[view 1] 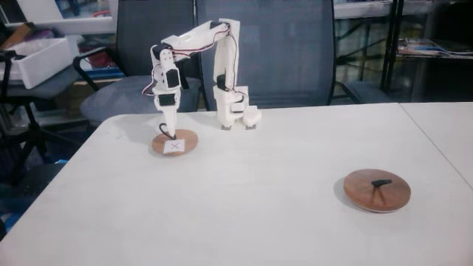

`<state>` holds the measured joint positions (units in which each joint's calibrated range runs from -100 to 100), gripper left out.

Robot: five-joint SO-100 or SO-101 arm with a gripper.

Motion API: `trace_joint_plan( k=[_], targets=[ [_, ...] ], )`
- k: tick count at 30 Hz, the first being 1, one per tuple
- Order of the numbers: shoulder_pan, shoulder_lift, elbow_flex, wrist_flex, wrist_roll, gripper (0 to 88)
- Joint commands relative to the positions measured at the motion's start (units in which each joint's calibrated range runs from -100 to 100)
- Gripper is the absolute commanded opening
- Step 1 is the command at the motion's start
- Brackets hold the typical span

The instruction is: Pick the lid with the red cross and place it on the side.

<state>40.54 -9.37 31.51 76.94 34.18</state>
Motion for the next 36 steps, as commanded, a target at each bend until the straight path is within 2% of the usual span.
trace_joint_plan(
  k=[1, 36],
  targets=[
    [-0.3, -1.2, -0.6, -0.3, 0.2, 19.6],
    [0.3, -0.3, -0.5, -4.6, 0.3, 19.6]
  ],
)
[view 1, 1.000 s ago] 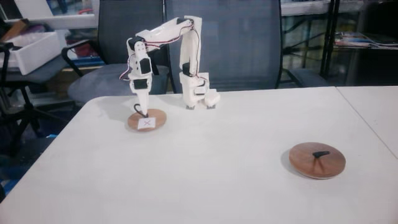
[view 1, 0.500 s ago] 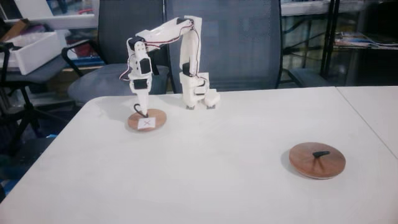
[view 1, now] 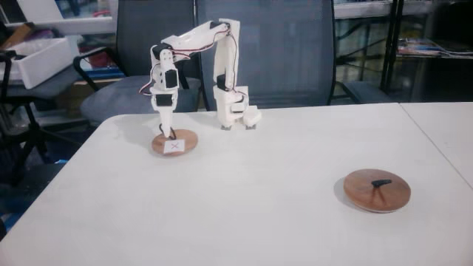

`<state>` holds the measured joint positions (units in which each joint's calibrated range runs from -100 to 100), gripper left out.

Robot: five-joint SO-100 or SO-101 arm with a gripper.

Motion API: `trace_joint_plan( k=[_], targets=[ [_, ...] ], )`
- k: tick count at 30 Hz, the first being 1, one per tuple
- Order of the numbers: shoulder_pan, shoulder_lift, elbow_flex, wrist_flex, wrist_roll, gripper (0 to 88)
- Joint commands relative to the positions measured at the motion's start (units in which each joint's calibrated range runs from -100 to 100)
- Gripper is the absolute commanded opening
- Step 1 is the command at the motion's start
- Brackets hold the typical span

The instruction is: Pick the lid with the red cross and place it on the side.

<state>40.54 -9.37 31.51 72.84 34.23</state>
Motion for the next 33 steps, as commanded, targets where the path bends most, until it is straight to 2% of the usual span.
trace_joint_plan(
  k=[1, 18, 26, 33],
  targets=[
    [0.3, -0.3, -0.4, -0.5, 0.3, 19.6],
    [0.2, -0.5, 0.1, -0.6, -0.1, 19.4],
    [0.2, -1.2, 0.2, -0.7, -0.4, 10.0],
    [-0.1, -0.3, 0.2, -0.7, -0.4, 9.6]
  ],
)
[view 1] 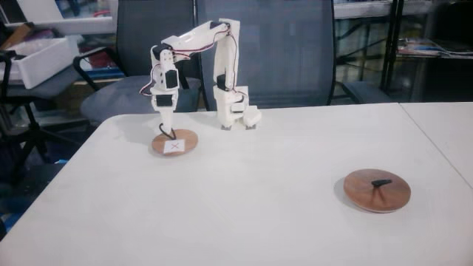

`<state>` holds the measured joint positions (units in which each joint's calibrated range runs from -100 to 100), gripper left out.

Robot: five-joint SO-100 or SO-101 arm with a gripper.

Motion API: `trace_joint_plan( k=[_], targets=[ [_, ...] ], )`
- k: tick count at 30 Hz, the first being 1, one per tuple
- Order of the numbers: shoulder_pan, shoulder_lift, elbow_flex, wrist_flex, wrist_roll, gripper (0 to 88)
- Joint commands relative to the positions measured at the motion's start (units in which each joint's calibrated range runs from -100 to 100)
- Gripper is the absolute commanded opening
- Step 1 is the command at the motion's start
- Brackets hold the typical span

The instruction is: Pick the lid with the red cross and place it on the side.

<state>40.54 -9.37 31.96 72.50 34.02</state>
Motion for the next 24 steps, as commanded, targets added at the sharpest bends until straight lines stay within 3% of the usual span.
trace_joint_plan(
  k=[1, 24],
  targets=[
    [-0.1, -0.3, -0.2, -0.4, -0.2, 9.6],
    [-0.3, 0.6, 0.0, -0.5, -0.2, 9.6]
  ],
)
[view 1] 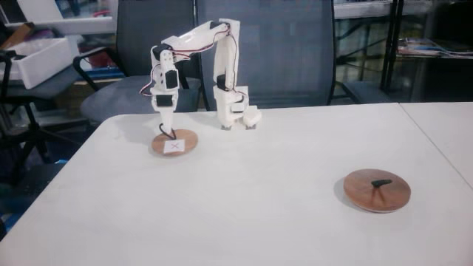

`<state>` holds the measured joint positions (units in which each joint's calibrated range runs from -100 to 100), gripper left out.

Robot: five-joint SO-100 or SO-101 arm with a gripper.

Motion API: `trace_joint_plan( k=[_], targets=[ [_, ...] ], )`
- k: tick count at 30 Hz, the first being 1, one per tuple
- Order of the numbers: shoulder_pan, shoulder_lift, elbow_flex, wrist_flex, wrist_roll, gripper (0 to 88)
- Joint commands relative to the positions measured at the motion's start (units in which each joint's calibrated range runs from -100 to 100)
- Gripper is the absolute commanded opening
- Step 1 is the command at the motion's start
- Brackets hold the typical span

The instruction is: Pick the lid with the red cross and place it on the side.

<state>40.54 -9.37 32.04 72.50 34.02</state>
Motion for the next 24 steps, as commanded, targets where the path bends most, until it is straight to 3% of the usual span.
trace_joint_plan(
  k=[1, 24],
  targets=[
    [-0.3, 1.3, 0.0, -0.5, -0.2, 9.6],
    [0.1, 3.5, -0.2, -2.3, -0.2, 7.0]
  ],
)
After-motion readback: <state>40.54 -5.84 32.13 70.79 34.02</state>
